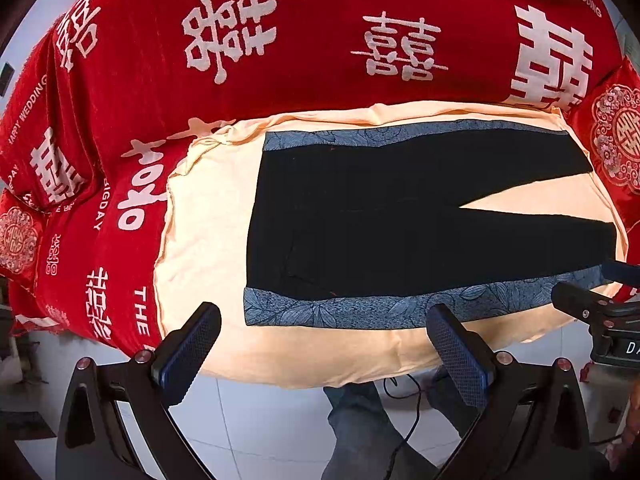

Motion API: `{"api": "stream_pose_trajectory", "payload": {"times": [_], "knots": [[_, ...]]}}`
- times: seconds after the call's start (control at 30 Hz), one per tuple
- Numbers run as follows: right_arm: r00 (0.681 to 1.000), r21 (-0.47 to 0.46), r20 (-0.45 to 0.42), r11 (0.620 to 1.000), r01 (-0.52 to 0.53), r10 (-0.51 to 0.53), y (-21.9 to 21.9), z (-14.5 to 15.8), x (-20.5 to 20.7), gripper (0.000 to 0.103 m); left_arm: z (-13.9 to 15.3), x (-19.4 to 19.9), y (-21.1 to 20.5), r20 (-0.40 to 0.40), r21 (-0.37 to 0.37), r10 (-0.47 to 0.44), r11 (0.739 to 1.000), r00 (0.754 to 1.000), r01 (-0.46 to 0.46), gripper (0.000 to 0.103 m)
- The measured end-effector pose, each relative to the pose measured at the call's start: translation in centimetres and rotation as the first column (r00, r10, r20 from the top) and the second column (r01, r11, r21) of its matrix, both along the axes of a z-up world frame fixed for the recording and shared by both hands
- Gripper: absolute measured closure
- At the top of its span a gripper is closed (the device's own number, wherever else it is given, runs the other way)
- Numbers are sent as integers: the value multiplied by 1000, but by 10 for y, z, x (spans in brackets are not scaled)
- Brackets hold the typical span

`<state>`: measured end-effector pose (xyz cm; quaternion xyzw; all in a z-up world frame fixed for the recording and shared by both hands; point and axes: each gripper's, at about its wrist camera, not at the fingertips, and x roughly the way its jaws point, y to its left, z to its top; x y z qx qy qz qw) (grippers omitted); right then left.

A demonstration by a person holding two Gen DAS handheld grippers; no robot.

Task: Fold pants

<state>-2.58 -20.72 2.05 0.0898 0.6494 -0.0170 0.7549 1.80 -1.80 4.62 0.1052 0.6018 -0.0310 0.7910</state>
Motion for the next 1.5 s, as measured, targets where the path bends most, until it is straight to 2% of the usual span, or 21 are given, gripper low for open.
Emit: {"api": "stream_pose_trajectory", "payload": {"times": [0.27,0.6,0.97,1.23,1.37,1.5], "knots": [[1000,10,-9,1000,1,-1,-15,-3,-1,0,0,-4,-15,-6,21,-20,1000,1000,20,0],[1000,26,0,1000,-17,17,-28,-2,-1,0,6,-12,-24,5,48,20,999,1000,-20,0],[991,23,-11,991,-131,131,-41,-1,-4,0,3,-43,-44,-23,40,149,988,989,-148,0],[976,21,-46,977,-213,214,-57,-15,-8,0,-17,-67,-52,-97,38,267,964,959,-265,0],[980,24,-68,982,-185,186,-64,-23,-5,0,-20,-61,-43,-108,25,279,960,954,-278,0],[986,21,-68,989,-148,149,-62,-28,-2,0,-28,-50,-37,-109,12,245,969,963,-246,0]]}}
